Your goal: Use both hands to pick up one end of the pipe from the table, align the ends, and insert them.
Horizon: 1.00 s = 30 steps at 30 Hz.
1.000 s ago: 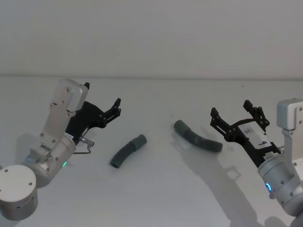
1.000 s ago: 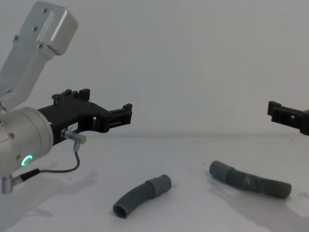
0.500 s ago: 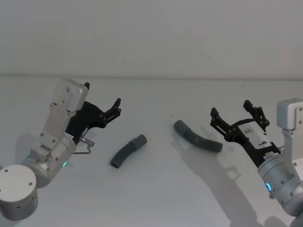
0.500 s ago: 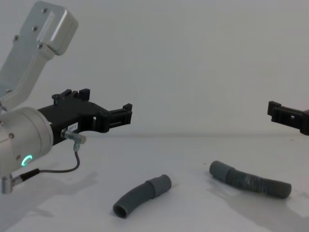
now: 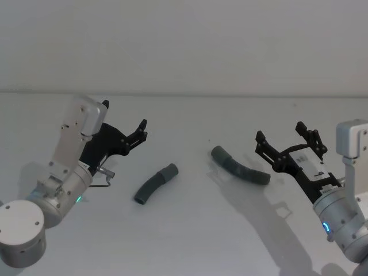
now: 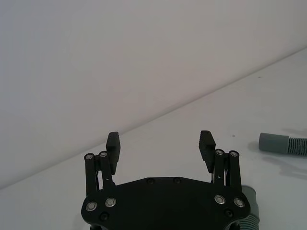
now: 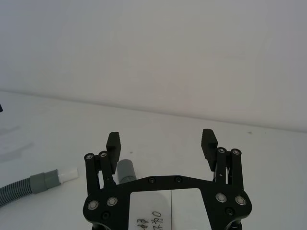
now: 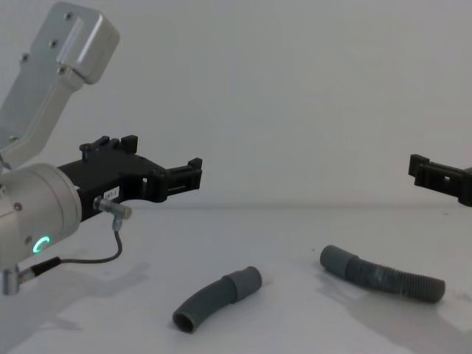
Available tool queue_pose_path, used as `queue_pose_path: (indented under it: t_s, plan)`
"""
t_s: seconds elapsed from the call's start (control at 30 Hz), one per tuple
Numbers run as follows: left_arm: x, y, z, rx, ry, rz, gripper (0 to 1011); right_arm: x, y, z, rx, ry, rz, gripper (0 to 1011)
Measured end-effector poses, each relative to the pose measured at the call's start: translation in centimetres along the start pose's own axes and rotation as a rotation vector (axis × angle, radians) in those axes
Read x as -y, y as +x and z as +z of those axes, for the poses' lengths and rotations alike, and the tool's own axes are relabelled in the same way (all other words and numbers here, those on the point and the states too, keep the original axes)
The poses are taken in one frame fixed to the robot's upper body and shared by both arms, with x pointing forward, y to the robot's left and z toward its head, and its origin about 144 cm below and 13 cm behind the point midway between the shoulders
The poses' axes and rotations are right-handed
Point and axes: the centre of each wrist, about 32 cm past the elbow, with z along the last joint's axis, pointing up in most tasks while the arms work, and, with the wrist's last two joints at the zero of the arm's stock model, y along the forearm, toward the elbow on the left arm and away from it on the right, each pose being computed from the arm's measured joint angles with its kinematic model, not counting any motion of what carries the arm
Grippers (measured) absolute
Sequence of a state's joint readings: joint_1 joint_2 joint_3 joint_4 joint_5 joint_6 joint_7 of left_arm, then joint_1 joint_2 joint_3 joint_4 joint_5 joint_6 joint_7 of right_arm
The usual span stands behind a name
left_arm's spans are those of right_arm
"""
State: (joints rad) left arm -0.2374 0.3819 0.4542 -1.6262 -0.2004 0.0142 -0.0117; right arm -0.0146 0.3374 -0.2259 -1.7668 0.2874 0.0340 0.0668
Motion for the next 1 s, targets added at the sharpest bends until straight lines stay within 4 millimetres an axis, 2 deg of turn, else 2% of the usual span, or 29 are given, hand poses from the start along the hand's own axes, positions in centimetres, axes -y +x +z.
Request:
queue_pose_path:
  t_s: [0.2,0.47,0.8,1.0]
  plan:
    - [0.5,0.3,0.1,-0.002,0.014,-0.018,1001,-0.3,0.3,0.1,0.005,-0.003,0.009,1002]
    - [2.1,1.1,0.1,0.011,0.054,-0.087,1001,-2.0,2.0,0.3,0.03,-0.035,0.072,1001]
    - [4.7,2.0,-0.4,0.04,0.105,-0.221,1001,-5.6,5.1,0.1,0.068,-0.126,0.22,1001]
    - [5.5,2.1,-0.6,0.037,0.134,-0.276,1001,-8.0,7.0,-0.6,0.071,-0.183,0.308,1001]
